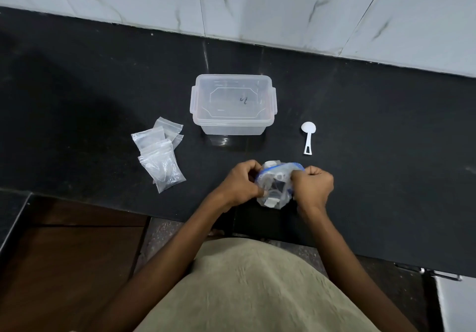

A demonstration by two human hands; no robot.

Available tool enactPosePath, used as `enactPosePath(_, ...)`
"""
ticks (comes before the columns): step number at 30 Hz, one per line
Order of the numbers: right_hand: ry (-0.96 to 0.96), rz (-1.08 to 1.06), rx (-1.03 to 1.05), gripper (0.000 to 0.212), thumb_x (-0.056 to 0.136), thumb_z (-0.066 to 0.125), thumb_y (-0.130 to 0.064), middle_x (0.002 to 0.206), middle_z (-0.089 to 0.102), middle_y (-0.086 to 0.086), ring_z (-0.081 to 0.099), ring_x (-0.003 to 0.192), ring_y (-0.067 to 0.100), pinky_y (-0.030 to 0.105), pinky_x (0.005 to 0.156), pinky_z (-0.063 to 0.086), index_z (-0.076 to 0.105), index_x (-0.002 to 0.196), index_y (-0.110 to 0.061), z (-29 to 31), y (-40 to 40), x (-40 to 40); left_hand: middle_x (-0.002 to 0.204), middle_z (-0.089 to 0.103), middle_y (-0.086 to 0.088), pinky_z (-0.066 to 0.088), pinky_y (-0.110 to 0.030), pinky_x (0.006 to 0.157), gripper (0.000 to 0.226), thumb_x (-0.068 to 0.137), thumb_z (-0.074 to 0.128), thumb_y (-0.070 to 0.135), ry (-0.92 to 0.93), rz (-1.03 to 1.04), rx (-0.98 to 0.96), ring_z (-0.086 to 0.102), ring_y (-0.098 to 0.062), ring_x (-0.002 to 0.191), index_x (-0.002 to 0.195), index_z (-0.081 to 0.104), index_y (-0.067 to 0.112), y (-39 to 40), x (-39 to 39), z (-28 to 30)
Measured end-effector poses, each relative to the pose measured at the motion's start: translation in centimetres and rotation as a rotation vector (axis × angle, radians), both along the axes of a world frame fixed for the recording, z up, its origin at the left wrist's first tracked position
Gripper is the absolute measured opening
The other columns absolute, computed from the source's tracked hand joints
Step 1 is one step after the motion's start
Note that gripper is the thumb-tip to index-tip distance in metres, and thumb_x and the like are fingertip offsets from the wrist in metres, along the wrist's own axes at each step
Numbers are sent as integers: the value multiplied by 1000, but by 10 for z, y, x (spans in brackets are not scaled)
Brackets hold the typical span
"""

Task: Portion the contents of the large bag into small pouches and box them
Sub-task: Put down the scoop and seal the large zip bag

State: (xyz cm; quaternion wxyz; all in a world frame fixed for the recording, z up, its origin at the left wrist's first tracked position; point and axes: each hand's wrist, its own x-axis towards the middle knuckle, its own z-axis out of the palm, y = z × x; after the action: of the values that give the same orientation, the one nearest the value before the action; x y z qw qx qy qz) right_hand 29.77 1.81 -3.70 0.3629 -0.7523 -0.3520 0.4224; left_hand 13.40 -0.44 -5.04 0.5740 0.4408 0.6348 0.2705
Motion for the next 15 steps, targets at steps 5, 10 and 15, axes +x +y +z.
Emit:
enactPosePath(5, 370, -114, -208, 14, 71, 52, 7, 46, 44, 6, 35, 36, 16, 17, 36, 24, 62, 77, -2, 0, 5, 1, 79, 68, 3, 48, -16, 60, 20, 68, 78, -3, 251, 94, 273, 54, 0, 62, 80, 68, 10, -1, -2, -1)
enactPosePath(10, 550, 212, -312, 17, 58, 66, -6, 64, 51, 8, 49, 55, 18, 26, 51, 42, 53, 68, -12, 5, 2, 9, 58, 55, 2, 41, -21, 47, 18, 70, 71, -7, 216, 317, 340, 43, -1, 49, 67, 58, 6, 2, -10, 0)
enactPosePath(15, 460, 482, -118, 35, 71, 80, 11, 72, 57, 10, 55, 67, 21, 29, 61, 51, 55, 67, -13, -2, -4, 13, 57, 49, 0, 37, -26, 49, 13, 60, 57, -3, 388, 452, 464, 40, -8, 52, 60, 50, 8, 4, -14, -5)
